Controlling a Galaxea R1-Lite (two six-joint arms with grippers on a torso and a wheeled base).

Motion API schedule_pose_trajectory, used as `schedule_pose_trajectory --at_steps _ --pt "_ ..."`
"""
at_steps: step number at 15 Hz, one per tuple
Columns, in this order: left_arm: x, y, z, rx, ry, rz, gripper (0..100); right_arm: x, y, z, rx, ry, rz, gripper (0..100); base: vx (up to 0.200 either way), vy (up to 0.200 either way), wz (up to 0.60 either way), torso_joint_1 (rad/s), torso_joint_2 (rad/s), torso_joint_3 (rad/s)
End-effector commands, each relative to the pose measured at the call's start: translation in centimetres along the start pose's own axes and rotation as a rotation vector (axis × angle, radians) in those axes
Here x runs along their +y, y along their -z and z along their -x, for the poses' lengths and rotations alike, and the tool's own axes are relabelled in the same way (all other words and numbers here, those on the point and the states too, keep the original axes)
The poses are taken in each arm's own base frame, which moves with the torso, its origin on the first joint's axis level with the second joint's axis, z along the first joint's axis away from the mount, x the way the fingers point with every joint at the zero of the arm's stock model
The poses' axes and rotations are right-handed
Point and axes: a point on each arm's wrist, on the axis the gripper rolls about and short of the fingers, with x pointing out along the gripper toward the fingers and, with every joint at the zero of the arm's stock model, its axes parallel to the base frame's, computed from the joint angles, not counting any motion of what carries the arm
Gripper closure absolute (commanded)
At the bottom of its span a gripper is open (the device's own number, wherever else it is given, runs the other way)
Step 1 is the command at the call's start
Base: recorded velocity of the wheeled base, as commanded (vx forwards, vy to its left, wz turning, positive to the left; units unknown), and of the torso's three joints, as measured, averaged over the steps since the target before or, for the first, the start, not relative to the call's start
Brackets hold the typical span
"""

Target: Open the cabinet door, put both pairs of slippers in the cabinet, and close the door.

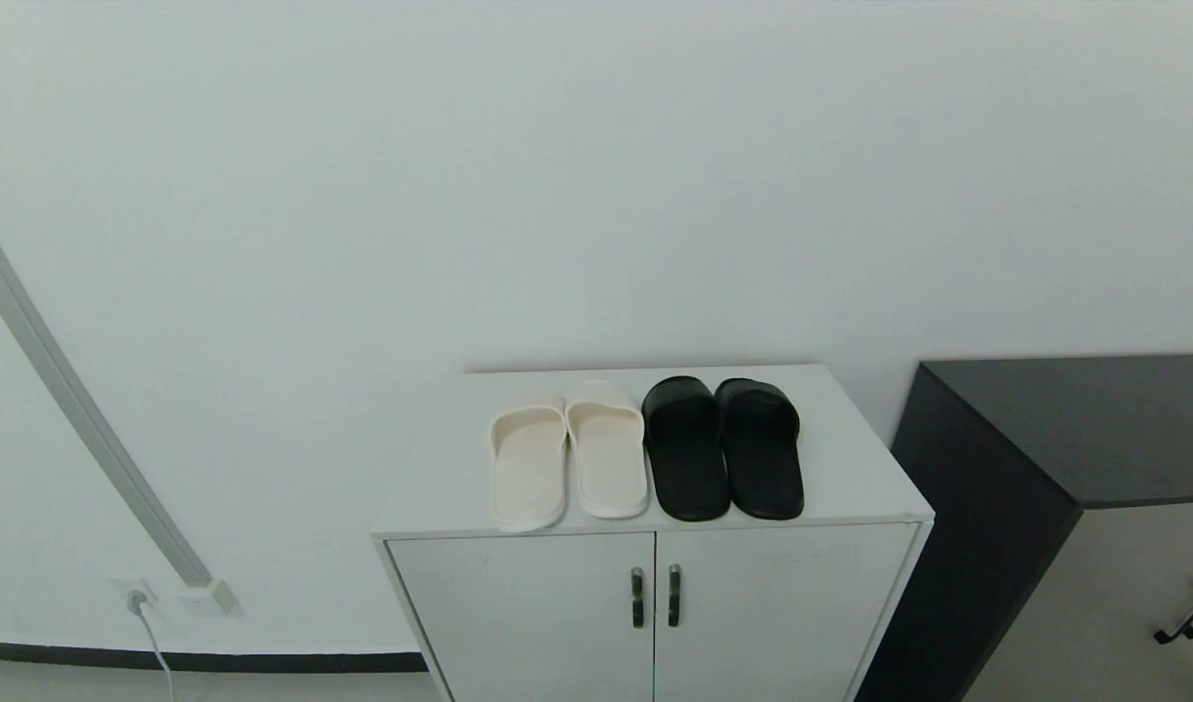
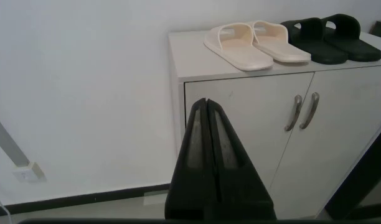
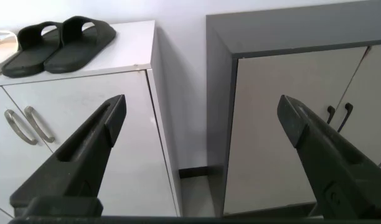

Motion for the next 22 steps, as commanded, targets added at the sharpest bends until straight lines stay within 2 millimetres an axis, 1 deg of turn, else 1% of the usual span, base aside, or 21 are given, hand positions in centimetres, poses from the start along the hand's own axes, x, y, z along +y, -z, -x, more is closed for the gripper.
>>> schedule_pose_trajectory --at_steps 1,7,8,9,10,11,12,13,14,16,17,18,19,22 --pt "0.0 0.0 0.0 0.001 0.0 0.002 100 0.0 0.0 0.0 0.001 -0.001 0.0 0 0.0 0.0 0.0 0.0 0.0 0.0" --pt "0.0 0.0 0.0 0.001 0.002 0.003 100 0.0 -0.1 0.0 -0.002 0.002 0.0 0 0.0 0.0 0.0 0.0 0.0 0.0" --pt "0.0 0.0 0.0 0.001 0.002 0.003 100 0.0 -0.7 0.2 -0.032 0.003 -0.007 0 0.0 0.0 0.0 0.0 0.0 0.0" --pt "0.0 0.0 0.0 0.001 0.003 0.002 100 0.0 -5.2 0.8 -0.087 -0.017 -0.054 0 0.0 0.0 0.0 0.0 0.0 0.0" --pt "0.0 0.0 0.0 0.001 0.003 -0.003 100 0.1 -5.6 -0.1 0.013 -0.026 -0.05 0 0.0 0.0 0.0 0.0 0.0 0.0" --pt "0.0 0.0 0.0 0.001 0.005 -0.003 100 0.2 -5.1 -1.3 0.118 -0.048 -0.032 0 0.0 0.0 0.0 0.0 0.0 0.0" --pt "0.0 0.0 0.0 0.001 0.005 -0.001 100 0.3 -5.1 -1.9 0.164 -0.112 -0.023 0 0.0 0.0 0.0 0.0 0.0 0.0" --pt "0.0 0.0 0.0 0.001 0.003 0.002 100 0.4 -5.1 -2.4 0.194 -0.134 -0.022 0 0.0 0.0 0.0 0.0 0.0 0.0" --pt "0.0 0.0 0.0 0.001 0.003 0.002 100 0.7 -5.5 -4.3 0.277 -0.147 -0.016 0 0.0 0.0 0.0 0.0 0.0 0.0" --pt "0.0 0.0 0.0 0.003 0.003 -0.003 100 1.4 -6.7 -6.9 0.298 -0.214 -0.009 0 0.0 0.0 0.0 0.0 0.0 0.0" --pt "0.0 0.0 0.0 0.003 0.003 -0.003 100 1.6 -7.0 -7.4 0.297 -0.224 -0.008 0 0.0 0.0 0.0 0.0 0.0 0.0" --pt "0.0 0.0 0.0 0.001 0.003 0.002 100 2.1 -7.8 -8.8 0.308 -0.251 -0.004 0 0.0 0.0 0.0 0.0 0.0 0.0" --pt "0.0 0.0 0.0 0.001 0.003 0.002 100 3.0 -8.9 -10.4 0.329 -0.301 -0.002 0 0.0 0.0 0.0 0.0 0.0 0.0" --pt "0.0 0.0 0.0 0.001 0.003 0.003 100 5.4 -10.2 -13.2 0.378 -0.403 -0.027 0 0.0 0.0 0.0 0.0 0.0 0.0"
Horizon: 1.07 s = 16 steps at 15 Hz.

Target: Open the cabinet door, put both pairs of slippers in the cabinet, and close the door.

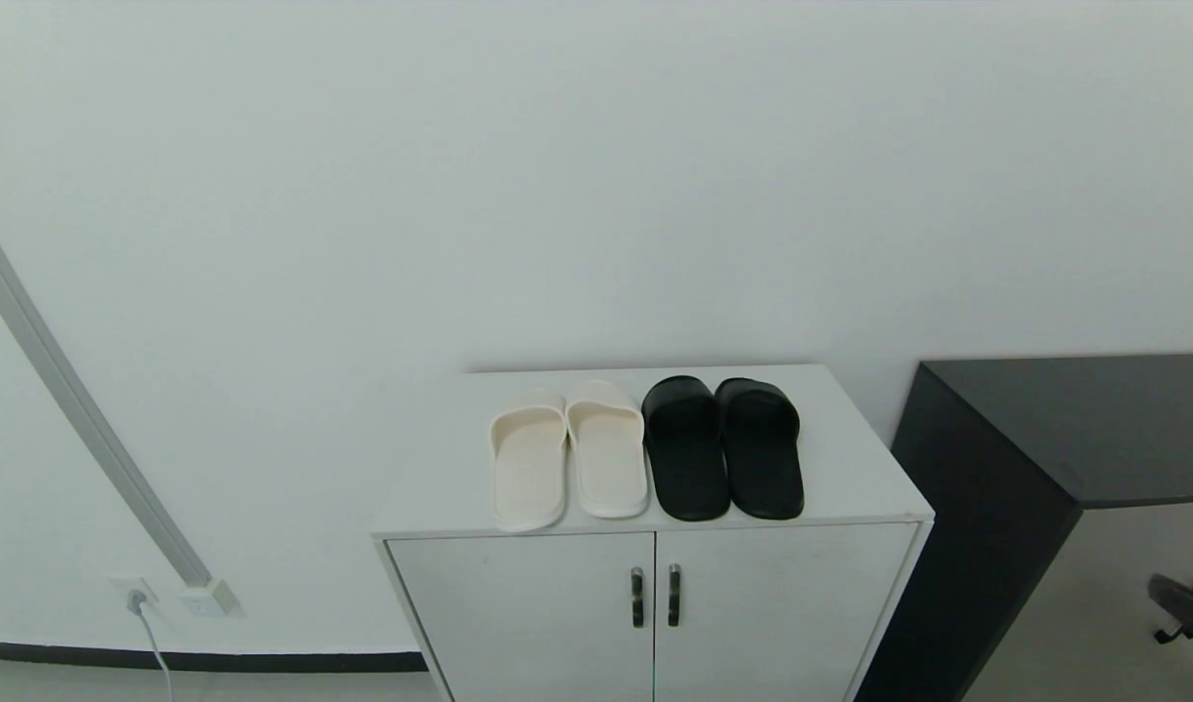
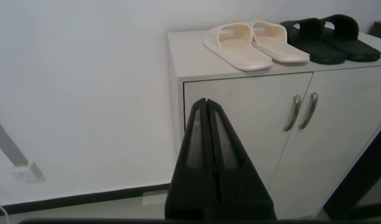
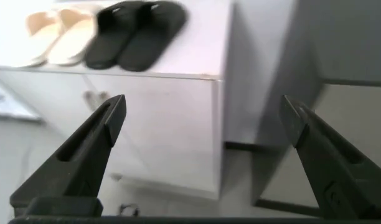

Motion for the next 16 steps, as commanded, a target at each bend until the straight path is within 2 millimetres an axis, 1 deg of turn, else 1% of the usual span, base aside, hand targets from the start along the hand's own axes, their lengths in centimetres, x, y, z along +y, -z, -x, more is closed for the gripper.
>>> schedule_pose_trajectory --at_steps 1,2,5,6,8,10,11,12,16 --pt "0.0 0.0 0.0 0.001 -0.001 0.0 100 2.0 -2.3 -4.3 0.077 -0.109 -0.009 0 0.0 0.0 0.0 0.0 0.0 0.0" --pt "0.0 0.0 0.0 0.001 0.001 0.0 100 3.2 -3.0 -5.5 0.073 -0.127 -0.02 0 0.0 0.0 0.0 0.0 0.0 0.0" --pt "0.0 0.0 0.0 0.001 0.001 0.0 100 7.1 -4.5 -8.0 0.097 -0.18 -0.043 0 0.0 0.0 0.0 0.0 0.0 0.0" --pt "0.0 0.0 0.0 0.001 0.001 0.0 100 7.9 -4.8 -8.7 0.102 -0.175 -0.041 0 0.0 0.0 0.0 0.0 0.0 0.0" --pt "0.0 0.0 0.0 0.001 0.001 0.0 100 10.0 -5.3 -11.1 0.092 -0.152 -0.032 0 0.0 0.0 0.0 0.0 0.0 0.0" --pt "0.0 0.0 0.0 0.001 0.001 0.0 100 11.6 -4.9 -13.6 0.076 -0.092 -0.021 0 0.0 0.0 0.0 0.0 0.0 0.0" --pt "0.0 0.0 0.0 0.001 0.001 0.0 100 11.8 -4.8 -13.8 0.076 -0.086 -0.019 0 0.0 0.0 0.0 0.0 0.0 0.0" --pt "0.0 0.0 0.0 0.001 0.001 0.0 100 12.8 -4.2 -16.2 0.052 -0.031 -0.019 0 0.0 0.0 0.0 0.0 0.0 0.0" --pt "0.0 0.0 0.0 0.001 0.001 0.0 100 14.6 -3.1 -20.7 0.028 0.044 -0.018 0 0.0 0.0 0.0 0.0 0.0 0.0"
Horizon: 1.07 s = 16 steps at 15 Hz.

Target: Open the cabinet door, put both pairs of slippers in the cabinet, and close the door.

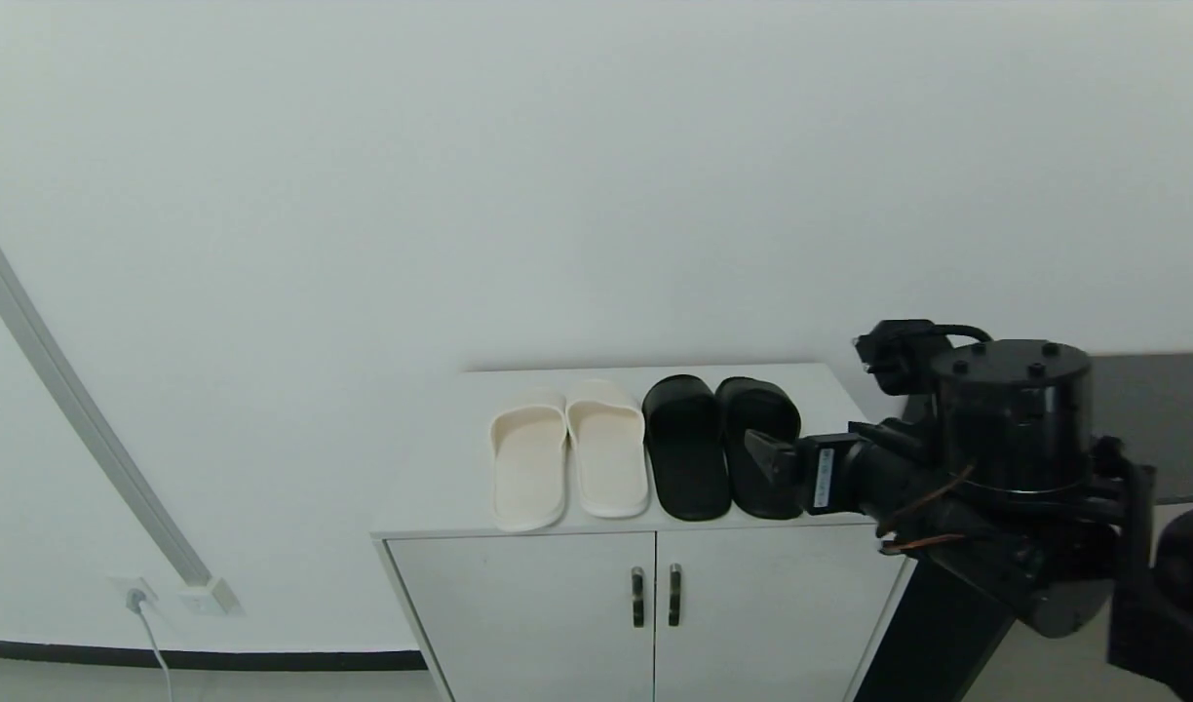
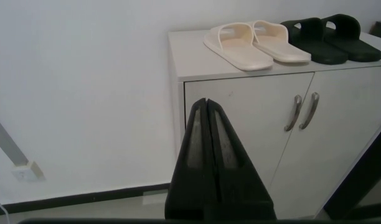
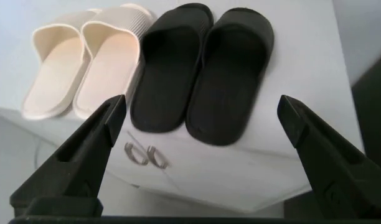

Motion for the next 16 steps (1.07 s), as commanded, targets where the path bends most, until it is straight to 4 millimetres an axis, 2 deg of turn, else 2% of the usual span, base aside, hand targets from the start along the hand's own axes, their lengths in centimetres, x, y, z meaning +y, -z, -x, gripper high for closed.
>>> schedule_pose_trajectory --at_steps 1,3,6,16 --pt "0.0 0.0 0.0 0.001 -0.001 0.0 100 1.7 2.0 -4.5 0.037 0.062 0.03 0 0.0 0.0 0.0 0.0 0.0 0.0" --pt "0.0 0.0 0.0 0.001 -0.001 0.003 100 2.7 2.6 -7.0 0.041 0.074 0.03 0 0.0 0.0 0.0 0.0 0.0 0.0" --pt "0.0 0.0 0.0 0.001 -0.001 0.008 100 2.9 3.2 -10.5 0.042 0.106 0.025 0 0.0 0.0 0.0 0.0 0.0 0.0" --pt "0.0 0.0 0.0 0.001 -0.001 0.008 100 1.5 4.2 -18.2 0.004 0.189 0.015 0 0.0 0.0 0.0 0.0 0.0 0.0"
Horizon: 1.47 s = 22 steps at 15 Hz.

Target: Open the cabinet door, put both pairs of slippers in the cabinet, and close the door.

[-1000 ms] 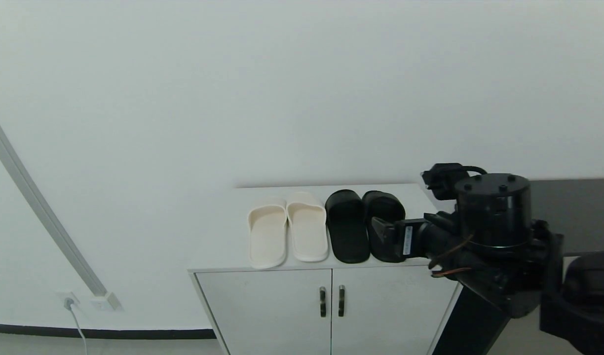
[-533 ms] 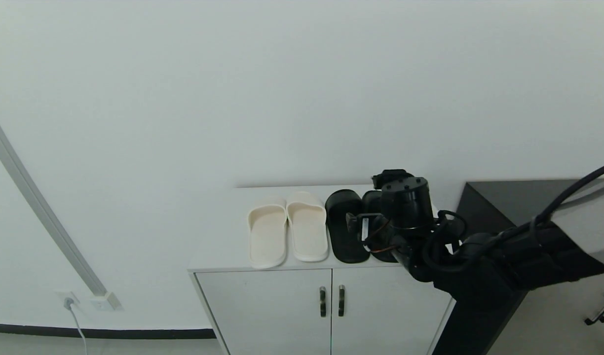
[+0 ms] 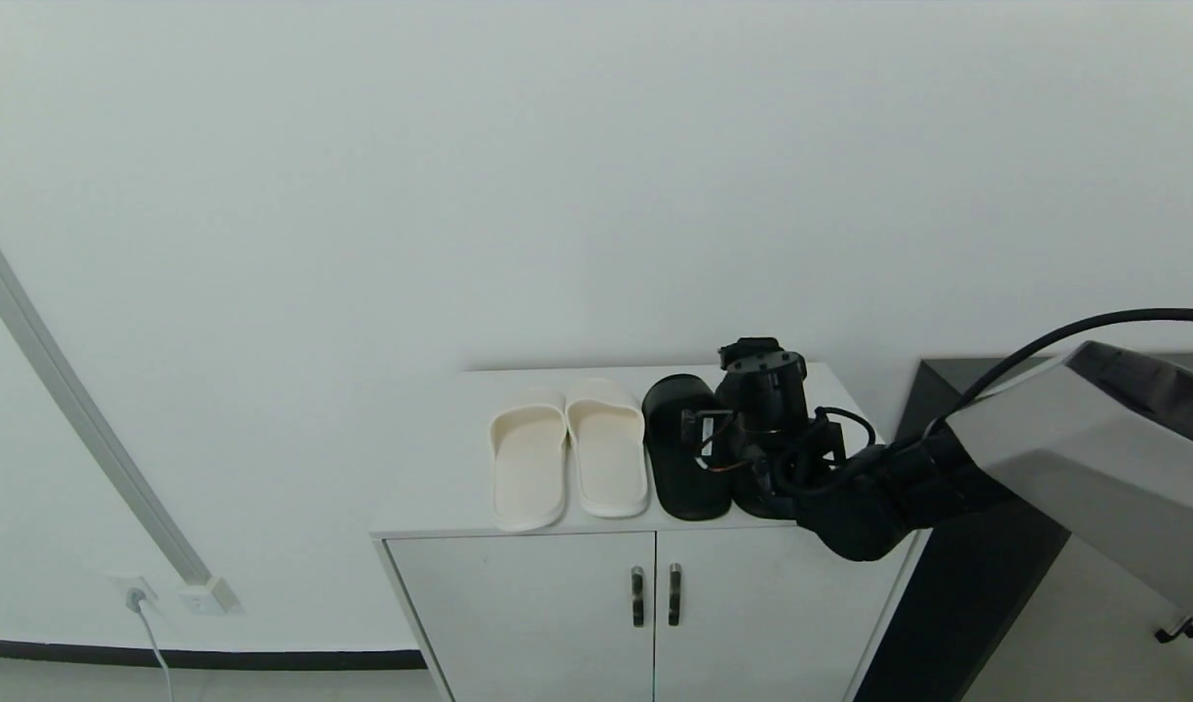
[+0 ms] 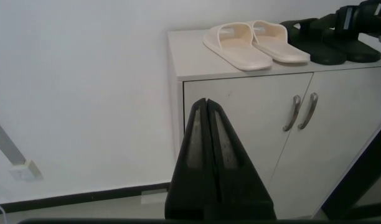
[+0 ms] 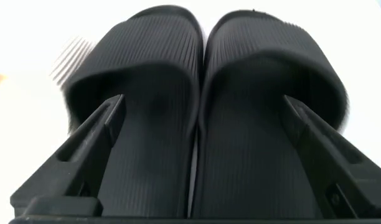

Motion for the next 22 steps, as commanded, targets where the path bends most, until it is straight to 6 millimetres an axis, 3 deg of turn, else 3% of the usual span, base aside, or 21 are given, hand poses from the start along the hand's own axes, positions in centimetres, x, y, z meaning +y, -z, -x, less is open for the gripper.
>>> schedule_pose_trajectory --at_steps 1,7,8,17,19,22 --pt "0.0 0.0 0.0 0.001 0.0 0.0 100 -0.2 0.6 -2.1 -0.004 0.021 0.007 0 0.0 0.0 0.0 0.0 0.0 0.0" --pt "0.0 0.0 0.0 0.001 0.0 0.002 100 0.0 1.0 -4.6 -0.026 0.037 0.017 0 0.0 0.0 0.0 0.0 0.0 0.0" --pt "0.0 0.0 0.0 0.001 0.0 0.002 100 -0.2 1.0 -4.7 -0.026 0.04 0.016 100 0.0 0.0 0.0 0.0 0.0 0.0" --pt "0.0 0.0 0.0 0.001 -0.002 0.002 100 -0.3 0.1 -4.0 -0.045 0.05 0.007 100 0.0 0.0 0.0 0.0 0.0 0.0" --pt "0.0 0.0 0.0 0.001 -0.002 0.003 100 -0.5 -0.9 -2.7 -0.052 0.047 0.004 100 0.0 0.0 0.0 0.0 0.0 0.0" --pt "0.0 0.0 0.0 0.001 -0.002 0.003 100 -1.1 -2.4 1.2 -0.044 0.015 0.025 100 0.0 0.0 0.0 0.0 0.0 0.0"
